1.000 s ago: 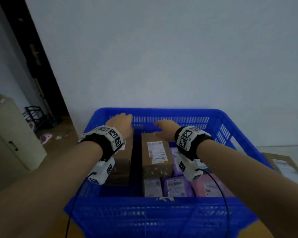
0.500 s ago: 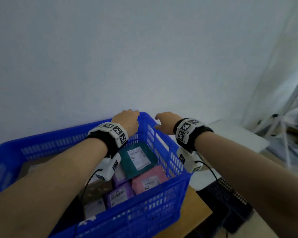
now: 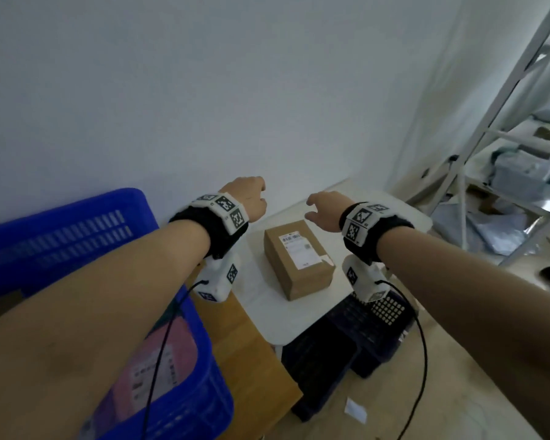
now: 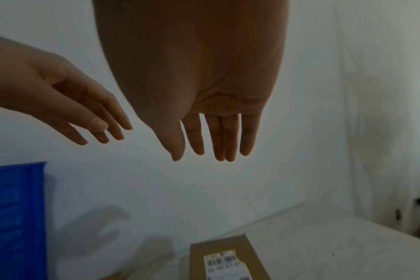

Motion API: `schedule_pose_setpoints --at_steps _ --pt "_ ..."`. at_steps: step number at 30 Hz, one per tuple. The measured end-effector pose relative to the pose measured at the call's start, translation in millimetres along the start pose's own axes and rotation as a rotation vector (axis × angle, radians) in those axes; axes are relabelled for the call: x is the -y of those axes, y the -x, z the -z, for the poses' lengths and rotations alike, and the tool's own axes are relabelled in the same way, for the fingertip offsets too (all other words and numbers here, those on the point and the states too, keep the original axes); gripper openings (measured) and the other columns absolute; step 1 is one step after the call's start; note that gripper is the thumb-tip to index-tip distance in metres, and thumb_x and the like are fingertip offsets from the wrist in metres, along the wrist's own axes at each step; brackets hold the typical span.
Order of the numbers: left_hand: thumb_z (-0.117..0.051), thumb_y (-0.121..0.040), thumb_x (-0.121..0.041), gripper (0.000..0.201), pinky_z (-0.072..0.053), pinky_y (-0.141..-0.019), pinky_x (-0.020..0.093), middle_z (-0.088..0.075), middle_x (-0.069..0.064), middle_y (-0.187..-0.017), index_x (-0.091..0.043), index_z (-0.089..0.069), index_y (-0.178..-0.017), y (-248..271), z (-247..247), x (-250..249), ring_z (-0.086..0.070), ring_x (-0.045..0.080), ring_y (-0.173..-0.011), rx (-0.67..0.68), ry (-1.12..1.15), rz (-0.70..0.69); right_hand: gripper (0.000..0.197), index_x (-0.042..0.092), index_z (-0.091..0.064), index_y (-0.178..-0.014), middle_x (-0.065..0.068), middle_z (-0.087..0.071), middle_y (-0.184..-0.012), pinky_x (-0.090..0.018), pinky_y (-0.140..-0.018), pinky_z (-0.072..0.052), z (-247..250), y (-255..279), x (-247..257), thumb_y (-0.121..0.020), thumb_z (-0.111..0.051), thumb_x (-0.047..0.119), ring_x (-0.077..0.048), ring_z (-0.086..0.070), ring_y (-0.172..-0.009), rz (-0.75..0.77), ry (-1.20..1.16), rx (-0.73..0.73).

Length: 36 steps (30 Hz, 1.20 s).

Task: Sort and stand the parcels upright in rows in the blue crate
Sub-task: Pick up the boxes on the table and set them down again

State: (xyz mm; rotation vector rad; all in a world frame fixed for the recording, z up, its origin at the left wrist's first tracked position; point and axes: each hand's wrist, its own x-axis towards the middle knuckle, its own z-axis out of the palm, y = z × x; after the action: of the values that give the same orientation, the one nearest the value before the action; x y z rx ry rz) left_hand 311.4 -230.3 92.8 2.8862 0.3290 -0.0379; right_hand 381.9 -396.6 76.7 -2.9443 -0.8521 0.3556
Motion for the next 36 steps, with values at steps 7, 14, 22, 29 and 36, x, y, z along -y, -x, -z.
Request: schedule_pose_setpoints --at_steps 7,14,22,29,36 --pt "-0.044 -0.096 -0.025 0.04 -0.045 -0.089 0.034 -0.055 0.012 -0.13 -0.014 -0.044 -0.134 -76.1 -86.1 -27.1 -0.056 0.031 -0.114 0.179 -0.004 0.103 0.044 0.01 -0.041 -0.139 -0.011 -0.047 -0.141 -0.036 -0.101 -0.041 -60.4 -60.9 -84.3 -0.099 -0.042 0.028 -0.029 -0.048 -0.126 -0.052 -0.098 0.129" --pt "-0.047 -0.093 -0.015 0.04 -0.041 -0.07 0.033 -0.059 0.014 -0.115 -0.002 -0.04 -0.13 -103.3 -174.1 -32.8 -0.057 0.03 -0.087 0.273 0.152 0.263 0.046 0.007 -0.037 -0.14 -0.013 -0.049 -0.139 -0.037 -0.098 -0.043 -131.2 -100.8 -118.9 -0.099 -0.043 0.025 -0.03 -0.05 -0.124 -0.098 -0.216 0.27" --pt "-0.05 -0.094 -0.021 0.051 -0.043 -0.097 0.038 -0.049 0.021 -0.135 0.002 -0.03 -0.135 -104.8 -235.5 -30.5 -0.052 0.037 -0.121 0.319 0.487 0.668 0.049 0.007 -0.04 -0.138 -0.014 -0.05 -0.138 -0.038 -0.098 -0.043 -171.9 -121.0 -124.8 -0.095 -0.046 0.03 -0.031 -0.051 -0.123 -0.187 -0.414 0.335" --pt "-0.051 -0.092 -0.025 0.048 -0.043 -0.104 0.04 -0.053 0.014 -0.137 -0.007 -0.041 -0.136 -87.8 -252.0 -32.2 -0.053 0.032 -0.122 0.39 0.731 0.692 0.049 0.004 -0.044 -0.137 -0.016 -0.053 -0.135 -0.043 -0.101 -0.045 -199.5 -121.5 -123.5 -0.093 -0.053 0.023 -0.033 -0.053 -0.12 -0.31 -0.707 0.295" --pt "-0.052 -0.091 -0.019 0.04 -0.05 -0.095 0.045 -0.057 0.011 -0.129 -0.01 -0.044 -0.129 -66.6 -223.2 -28.4 -0.059 0.031 -0.112 0.294 0.885 0.676 0.046 0.006 -0.049 -0.134 -0.017 -0.055 -0.132 -0.047 -0.098 -0.047 -173.5 -102.3 -106.4 -0.09 -0.056 0.018 -0.034 -0.055 -0.116 -0.337 -0.802 0.205"
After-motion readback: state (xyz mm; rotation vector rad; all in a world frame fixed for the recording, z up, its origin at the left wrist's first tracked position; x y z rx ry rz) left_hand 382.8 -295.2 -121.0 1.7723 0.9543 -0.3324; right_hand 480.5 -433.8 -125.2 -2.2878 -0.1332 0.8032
